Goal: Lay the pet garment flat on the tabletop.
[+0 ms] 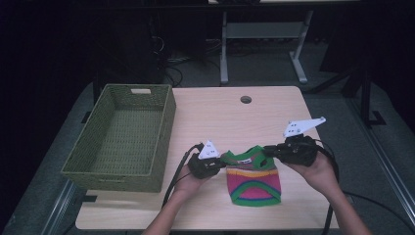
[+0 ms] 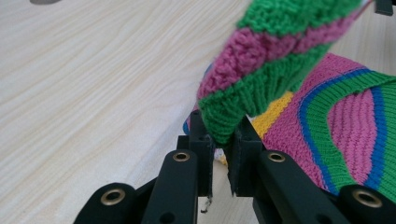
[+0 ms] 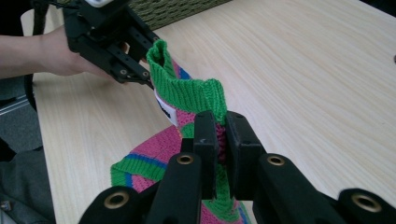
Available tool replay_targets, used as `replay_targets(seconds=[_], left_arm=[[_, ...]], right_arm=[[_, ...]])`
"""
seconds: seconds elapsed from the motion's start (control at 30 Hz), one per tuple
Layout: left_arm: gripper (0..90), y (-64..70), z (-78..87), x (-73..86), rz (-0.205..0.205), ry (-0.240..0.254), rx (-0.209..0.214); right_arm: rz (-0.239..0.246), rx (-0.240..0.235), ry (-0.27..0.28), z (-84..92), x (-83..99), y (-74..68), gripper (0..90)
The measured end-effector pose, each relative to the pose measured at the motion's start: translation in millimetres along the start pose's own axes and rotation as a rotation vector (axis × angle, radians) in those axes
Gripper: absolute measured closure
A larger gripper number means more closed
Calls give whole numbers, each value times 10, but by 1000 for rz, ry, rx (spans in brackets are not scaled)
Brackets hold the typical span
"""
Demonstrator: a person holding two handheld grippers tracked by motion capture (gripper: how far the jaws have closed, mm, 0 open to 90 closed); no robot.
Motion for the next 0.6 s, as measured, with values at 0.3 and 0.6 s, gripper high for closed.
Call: replay_targets(seconds=[0.3,0.6], left_arm=[[823,-89,106,-98,-15,-31,-34],[824,-222,38,-162,-10,-99,-51]], right_arm=[[-4,51,4,-9,-23,49,831],[-37,99,-13,-175,-137,233,832]])
Point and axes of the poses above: each handheld gripper's, and its own axes: z roughly backward along the jaws, x roughly out of its underside, y roughly to its right, the point moved 2 cm from there along -z, roughly forward along the jaws, and after that the axes turned 7 degrees about -z, right-handed, at the moved point
